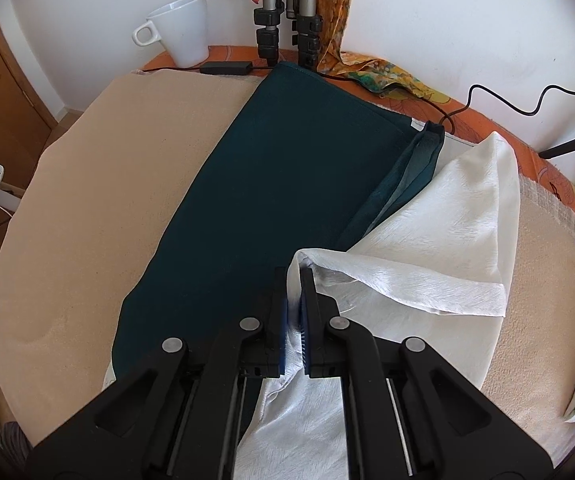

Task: Fold small clothes

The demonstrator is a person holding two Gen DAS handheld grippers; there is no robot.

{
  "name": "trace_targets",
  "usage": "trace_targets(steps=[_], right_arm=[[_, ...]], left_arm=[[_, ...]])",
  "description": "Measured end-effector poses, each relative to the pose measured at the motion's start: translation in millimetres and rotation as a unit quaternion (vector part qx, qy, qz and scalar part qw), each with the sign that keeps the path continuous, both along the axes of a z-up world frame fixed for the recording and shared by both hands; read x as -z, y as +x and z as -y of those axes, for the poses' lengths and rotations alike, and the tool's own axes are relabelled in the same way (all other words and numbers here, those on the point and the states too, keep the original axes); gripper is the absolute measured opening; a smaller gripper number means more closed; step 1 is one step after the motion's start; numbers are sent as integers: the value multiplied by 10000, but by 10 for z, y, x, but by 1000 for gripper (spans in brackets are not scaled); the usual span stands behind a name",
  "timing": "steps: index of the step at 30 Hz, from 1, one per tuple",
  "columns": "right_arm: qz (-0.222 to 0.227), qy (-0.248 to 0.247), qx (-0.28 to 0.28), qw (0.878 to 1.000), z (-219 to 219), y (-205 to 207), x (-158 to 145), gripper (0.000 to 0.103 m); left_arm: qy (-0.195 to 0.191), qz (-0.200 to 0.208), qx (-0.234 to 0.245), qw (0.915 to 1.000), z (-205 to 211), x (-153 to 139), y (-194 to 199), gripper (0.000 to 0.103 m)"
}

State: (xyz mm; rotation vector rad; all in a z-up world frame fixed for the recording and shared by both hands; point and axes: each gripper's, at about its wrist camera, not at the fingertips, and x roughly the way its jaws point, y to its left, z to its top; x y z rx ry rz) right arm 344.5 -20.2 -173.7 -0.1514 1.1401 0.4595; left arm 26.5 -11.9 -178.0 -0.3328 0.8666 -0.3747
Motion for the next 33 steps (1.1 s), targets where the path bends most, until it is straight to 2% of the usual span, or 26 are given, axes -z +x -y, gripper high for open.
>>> trace_targets(steps=[2,4,8,10,13,16,20,30,33], right_arm=[[-178,335,-2,9993,77,-18,-41,34],[-293,720,-56,9970,192,-79,-141,45],[-297,1342,-20,9905,555,-248,-392,45],[-113,1523,190,9881,819,-302,-497,45],[-151,1911,552,9799,1226,-256,-513,45],[-49,1730,1034,9795,1508,-133,-442,45],[-160,1576,1396,9775,1614,60,-234,45],[-364,1074,1609,9804,1485,432,245,45],[-310,988,1545,9825,1458,448,268,37]], left_arm=[[51,51,-18,10000,-22,-37,-24,21],[173,152,-1,9997,-45,-83,-44,22],[325,274,24,9991,-110,-157,-53,24],[357,309,32,9989,-148,-187,-47,24],[377,346,-30,9987,-221,-218,-30,24],[391,368,-65,9985,-259,-240,-4,24],[450,414,-86,9981,-261,-253,48,24],[527,328,-138,9980,-311,-197,111,24],[483,280,-151,9983,-324,-142,134,24]])
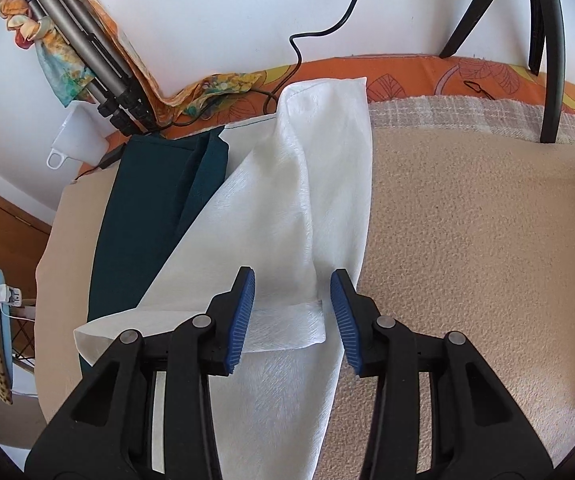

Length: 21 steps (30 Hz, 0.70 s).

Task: Fold small clothes

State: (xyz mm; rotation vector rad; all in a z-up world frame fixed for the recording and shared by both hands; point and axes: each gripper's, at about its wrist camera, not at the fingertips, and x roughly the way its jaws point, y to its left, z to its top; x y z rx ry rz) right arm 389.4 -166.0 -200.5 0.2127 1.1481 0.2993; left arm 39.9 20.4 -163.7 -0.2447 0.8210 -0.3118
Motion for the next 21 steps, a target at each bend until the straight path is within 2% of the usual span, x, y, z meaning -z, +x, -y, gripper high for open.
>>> trace_targets(steps=[2,5,10,14,21], right_arm=[[-51,28,-112,9999,-38,13,4,12],[21,-101,-199,9997,-101,4,-48,5],[286,453,-145,9985,-104,33,-418,3],[433,649,-109,9969,-236,152,-710,3],[452,490,-339,9972,-814,426,-740,3]], left_arm=[[-21,-7,4,10000,-2,31,3,24],[-70,16,0,10000,-7,53,8,24],[-186,33,-5,9998,-44,71,19,24],[-280,17,8,9996,-72,79,39,24],[-423,-26,-69,9991,-161,94,62,24]])
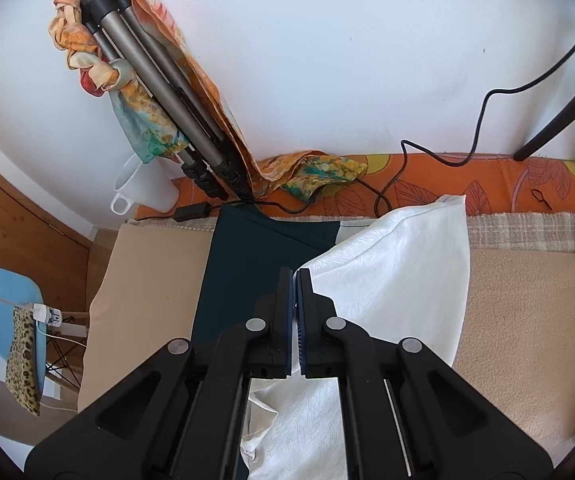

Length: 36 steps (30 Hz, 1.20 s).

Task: Fold small clothes

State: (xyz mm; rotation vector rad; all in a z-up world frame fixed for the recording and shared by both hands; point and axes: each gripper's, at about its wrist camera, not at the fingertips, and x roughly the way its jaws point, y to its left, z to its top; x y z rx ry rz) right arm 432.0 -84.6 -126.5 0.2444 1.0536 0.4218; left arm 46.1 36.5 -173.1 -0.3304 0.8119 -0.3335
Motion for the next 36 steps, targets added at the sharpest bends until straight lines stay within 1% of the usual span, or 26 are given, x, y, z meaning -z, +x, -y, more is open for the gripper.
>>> trace_targets(steps=[4,6,8,10,11,14,19,23,26,29,32,36], right_arm=[[-235,265,-103,9993,-255,161,145,3],[-284,438,-130,9986,-356,220,179,4],[-267,495,-126,9983,-413,231,163,20],[-172,510,-129,9985,-434,201,98,25],[-145,491,-171,9985,-430,178,64,25],[-7,374,-193,9991,-319,74,-71,26],[150,487,9,9987,123,-149,-390,26],[392,521,114,9978,507,-456,-726,25],[534,558,150,9969,756,-750,-959,25],[678,493,146,9964,946,-1086,-1137,26],[737,442,112,9962,1121,-1469,-1230,26],[717,328,37,9969,1322,-2065,-1182,26]], left_arm=[[-16,-18,-15,10000,-10,2,3,24],[18,-3,-27,10000,-9,-2,-3,24],[28,-1,-31,10000,-7,0,-8,24],[35,-3,-33,10000,-7,1,-9,24],[48,1,-26,10000,-2,0,-12,24],[108,12,24,9999,14,-9,-26,24],[273,38,120,9995,53,-79,-62,25],[447,110,236,9987,33,-191,-116,27],[782,171,351,9962,33,-266,-157,27],[1029,187,474,9934,20,-308,-192,28],[1393,278,582,9882,39,-346,-254,29],[1532,144,623,9861,-11,-344,-270,30]])
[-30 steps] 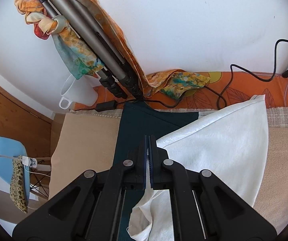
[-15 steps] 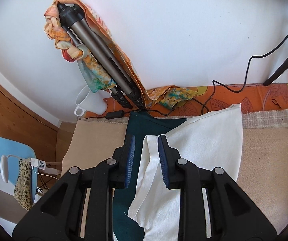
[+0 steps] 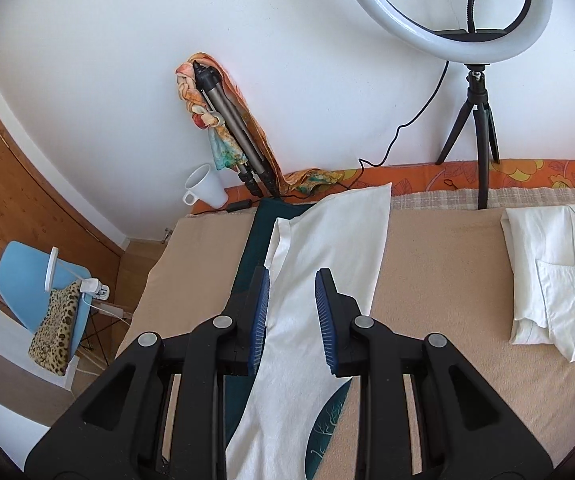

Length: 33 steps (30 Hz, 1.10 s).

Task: Fold small clothes

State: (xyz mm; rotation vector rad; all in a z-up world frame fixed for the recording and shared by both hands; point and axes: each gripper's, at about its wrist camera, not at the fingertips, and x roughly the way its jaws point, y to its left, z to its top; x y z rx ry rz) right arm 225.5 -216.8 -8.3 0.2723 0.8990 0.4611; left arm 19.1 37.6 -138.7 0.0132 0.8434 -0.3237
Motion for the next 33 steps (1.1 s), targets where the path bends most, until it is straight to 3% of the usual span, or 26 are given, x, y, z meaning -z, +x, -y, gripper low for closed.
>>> trace_targets(steps=[5,8,14,20,28,32,33], right_arm=[[-370,-294,-178,9987,77,-887,391,26],[-851,-109,-313,9958,91,-1376,801,35],[-1713,339,-426,9837,24,-1935,1477,35],[-2078,309,-675,9754,-171,-2123,1808,35],[-2218,364,-763,9714,-231,-2133,1923,35],[-2408,776,-700,9649,-182,-2062,2011,35],[-2470,947,-686,9619,-151,-2045,2038,35]], left_arm=[[-339,-355,-53,9988,-139,48,-15,32],[-583,-598,-158,9964,-204,125,16,31],[-1109,-1131,-233,9871,-255,302,92,33],[-1563,-1496,-345,9757,-350,431,181,33],[-1848,-1757,-314,9664,-341,507,206,32],[-2088,-1870,-340,9593,-374,559,255,27],[-2095,-1867,-344,9592,-379,565,260,21]])
